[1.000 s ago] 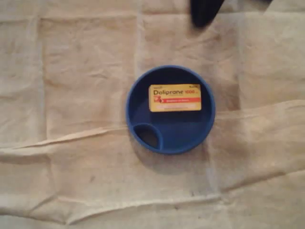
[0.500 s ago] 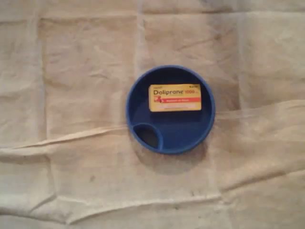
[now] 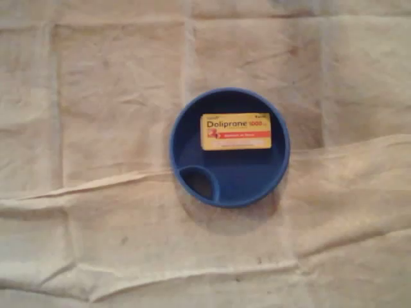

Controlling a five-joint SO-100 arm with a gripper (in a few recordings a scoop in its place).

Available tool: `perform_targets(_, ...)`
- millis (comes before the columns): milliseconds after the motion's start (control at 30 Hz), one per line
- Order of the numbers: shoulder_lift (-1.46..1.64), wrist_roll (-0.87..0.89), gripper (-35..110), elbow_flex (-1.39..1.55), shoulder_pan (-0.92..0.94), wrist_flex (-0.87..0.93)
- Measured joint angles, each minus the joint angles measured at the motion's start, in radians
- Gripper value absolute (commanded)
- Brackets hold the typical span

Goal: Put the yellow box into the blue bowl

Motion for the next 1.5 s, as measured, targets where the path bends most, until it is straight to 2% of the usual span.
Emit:
perform_targets(300, 0.156, 0.038, 0, 0.123, -0.006, 0.005)
perform_targets(567, 0.245, 0.038, 0, 0.183, -0.118, 0.006)
perform_targets(833, 0.258, 0.038, 0, 0.201, -0.186, 0.124)
perform_targets(1500, 0.258, 0.038, 0, 0.201, -0.189, 0.124)
